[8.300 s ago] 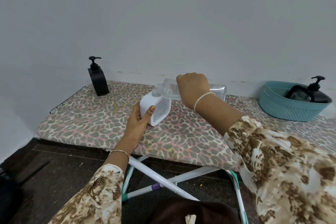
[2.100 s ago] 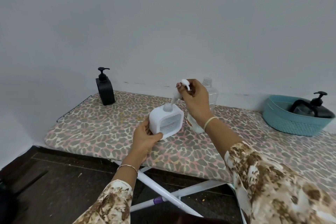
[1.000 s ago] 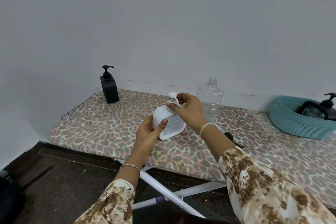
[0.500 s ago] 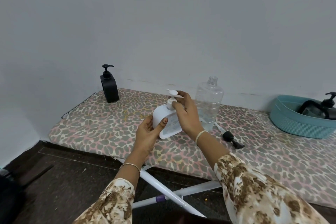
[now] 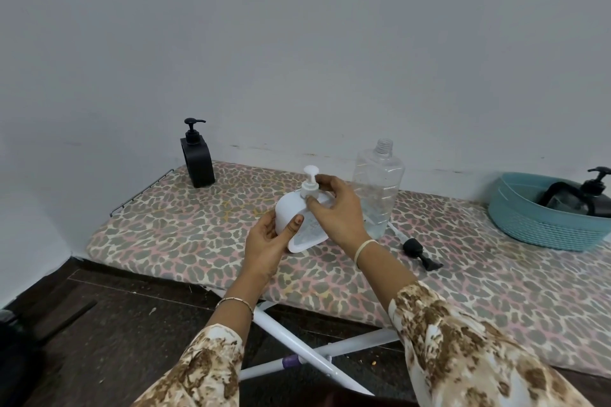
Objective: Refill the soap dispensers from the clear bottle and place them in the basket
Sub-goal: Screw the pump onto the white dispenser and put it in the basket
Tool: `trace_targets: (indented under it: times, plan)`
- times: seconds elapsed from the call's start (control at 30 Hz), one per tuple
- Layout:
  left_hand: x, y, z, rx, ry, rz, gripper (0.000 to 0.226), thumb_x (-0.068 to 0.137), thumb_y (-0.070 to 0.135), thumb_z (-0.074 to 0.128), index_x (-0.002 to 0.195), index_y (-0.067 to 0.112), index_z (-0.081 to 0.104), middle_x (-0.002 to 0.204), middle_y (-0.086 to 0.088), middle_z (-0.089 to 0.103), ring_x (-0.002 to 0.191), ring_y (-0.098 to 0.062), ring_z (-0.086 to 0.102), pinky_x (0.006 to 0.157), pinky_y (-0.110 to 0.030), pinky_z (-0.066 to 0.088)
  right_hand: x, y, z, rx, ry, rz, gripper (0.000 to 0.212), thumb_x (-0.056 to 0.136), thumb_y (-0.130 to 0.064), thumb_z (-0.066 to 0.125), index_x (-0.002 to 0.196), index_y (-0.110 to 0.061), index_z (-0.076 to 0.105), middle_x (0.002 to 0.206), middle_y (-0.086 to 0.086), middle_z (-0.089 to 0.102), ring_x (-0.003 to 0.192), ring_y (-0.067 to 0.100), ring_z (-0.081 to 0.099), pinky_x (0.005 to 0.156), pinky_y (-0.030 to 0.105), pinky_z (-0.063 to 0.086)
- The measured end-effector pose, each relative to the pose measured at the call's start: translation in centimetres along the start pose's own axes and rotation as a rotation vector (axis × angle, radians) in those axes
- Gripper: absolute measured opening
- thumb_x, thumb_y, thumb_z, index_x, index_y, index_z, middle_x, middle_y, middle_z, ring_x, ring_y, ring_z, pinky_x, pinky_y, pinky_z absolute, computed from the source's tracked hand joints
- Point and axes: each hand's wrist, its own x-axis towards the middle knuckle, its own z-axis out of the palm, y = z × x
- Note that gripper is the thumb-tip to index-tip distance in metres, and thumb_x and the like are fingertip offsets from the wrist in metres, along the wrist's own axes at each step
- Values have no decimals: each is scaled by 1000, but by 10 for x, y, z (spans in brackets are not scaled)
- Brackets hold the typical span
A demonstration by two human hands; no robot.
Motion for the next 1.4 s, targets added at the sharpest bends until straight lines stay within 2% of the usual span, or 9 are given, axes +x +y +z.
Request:
trace_targets:
  times: [0.13,0.33,0.53,0.63,0.73,0.8,1.0,1.23,1.4]
  plan:
    - [0,0,0,-3,5,-6,54,70,38,77,117,15,65,111,-5,72,101,-23,70,80,-44,59,3,-1,-2,-69,153,-26,32,70,-33,81,91,-26,59,88,-15,61,83,1,57,76,20,47]
    - [1,-1,0,6,4,-4,57,71,39,77,120,14,64,113,-5,71,102,-23,69,80,-44,59,5,1,2,-11,-27,48,38,87,-40,64,121,-23,63,120,-8,64,115,10,56,101,40,45]
    - [0,-1,0,22,8,2,55,68,41,78,116,16,65,111,-4,71,100,-21,70,77,-40,59,6,-6,4,-168,147,48,27,69,-53,72,89,-40,60,85,-21,65,93,6,64,94,43,46]
    - [0,-1,0,24,3,2,56,68,42,78,116,18,65,111,-3,72,100,-21,70,77,-41,59,7,-7,7,-184,132,45,41,67,-61,67,98,-35,65,98,-12,63,100,12,61,96,45,44]
    - [0,0,0,27,6,2,59,66,44,78,118,18,64,112,-3,71,100,-20,69,78,-43,59,5,-5,9,-86,40,75,37,78,-51,68,108,-30,63,118,-6,50,117,15,49,104,44,38]
    - [0,0,0,27,5,2,59,66,43,78,117,19,64,112,-3,71,100,-19,69,77,-42,59,2,-3,8,-23,45,77,22,78,-49,66,96,-44,55,123,-6,50,122,14,47,106,45,36]
    - [-1,0,0,12,1,1,57,67,40,78,117,18,64,112,-4,71,101,-20,69,77,-39,59,1,-2,5,-131,171,43,28,75,-45,73,93,-30,59,104,-10,52,100,7,49,97,38,43]
    - [1,-3,0,16,5,4,56,68,43,79,116,20,64,113,-4,71,102,-21,69,80,-43,59,3,5,1,-160,-133,1,45,99,-40,45,138,-20,48,142,-3,40,135,14,33,114,44,23]
    - [0,-2,1,22,7,2,55,68,43,78,116,21,64,113,-4,70,102,-21,69,79,-44,59,6,6,3,-242,6,8,32,88,-48,58,111,-25,61,115,-9,53,114,13,51,104,45,33]
